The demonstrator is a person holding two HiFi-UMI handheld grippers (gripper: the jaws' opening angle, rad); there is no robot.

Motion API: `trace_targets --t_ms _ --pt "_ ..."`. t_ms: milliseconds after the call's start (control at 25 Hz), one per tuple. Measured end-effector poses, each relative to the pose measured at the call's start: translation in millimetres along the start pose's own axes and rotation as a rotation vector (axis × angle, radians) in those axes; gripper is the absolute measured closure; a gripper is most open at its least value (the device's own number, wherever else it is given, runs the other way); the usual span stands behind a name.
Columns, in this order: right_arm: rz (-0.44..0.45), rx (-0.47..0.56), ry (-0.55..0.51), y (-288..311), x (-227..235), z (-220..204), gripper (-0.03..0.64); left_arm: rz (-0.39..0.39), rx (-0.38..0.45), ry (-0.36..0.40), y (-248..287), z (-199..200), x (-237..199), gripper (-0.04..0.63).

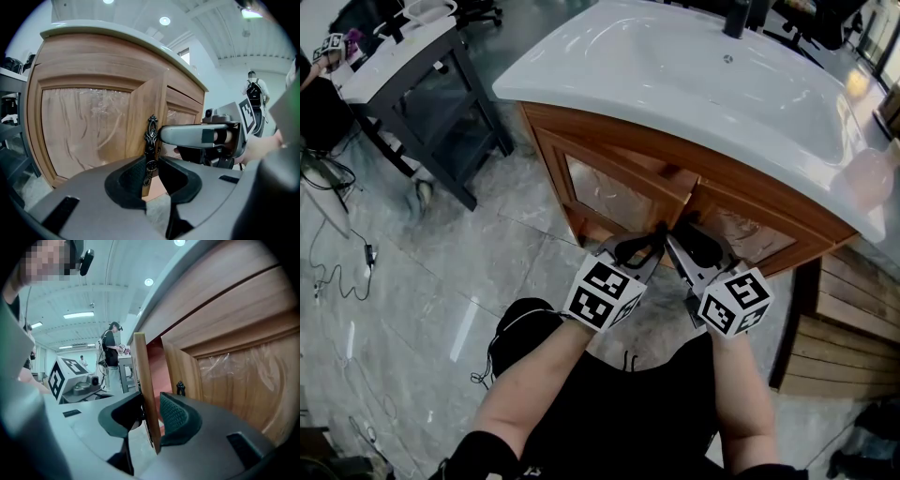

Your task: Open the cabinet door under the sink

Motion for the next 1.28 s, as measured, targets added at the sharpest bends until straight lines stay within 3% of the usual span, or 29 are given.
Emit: trace_targets --t_ms 440,520,920,1280 --pt "0.124 -0.045 -0.062 9 -15 -4 0.456 -0.020 -0.004 0.001 -4 -2 2 0.505" --pt "0.124 -0.053 -0.091 9 -18 -5 0.498 -0.024 -0.003 0.000 -7 -5 3 0.505" --pt "0.214 -0.085 -0.114 -9 -59 -13 0.508 -0.074 0.006 -0.007 -44 -20 16 0.500" --pt "0.340 -0.117 -0.154 -18 -89 -18 0.517 -0.040 0.009 0.008 -73 -31 21 0.500"
Point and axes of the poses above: the fingertips, and each gripper's own axes: y forward along the fingers, x to its right, z out of its top, the point moved 1 cm from there along -y, backward along the fingers, and after that the axes turned 10 degrees about -z, right-handed, at the moved point
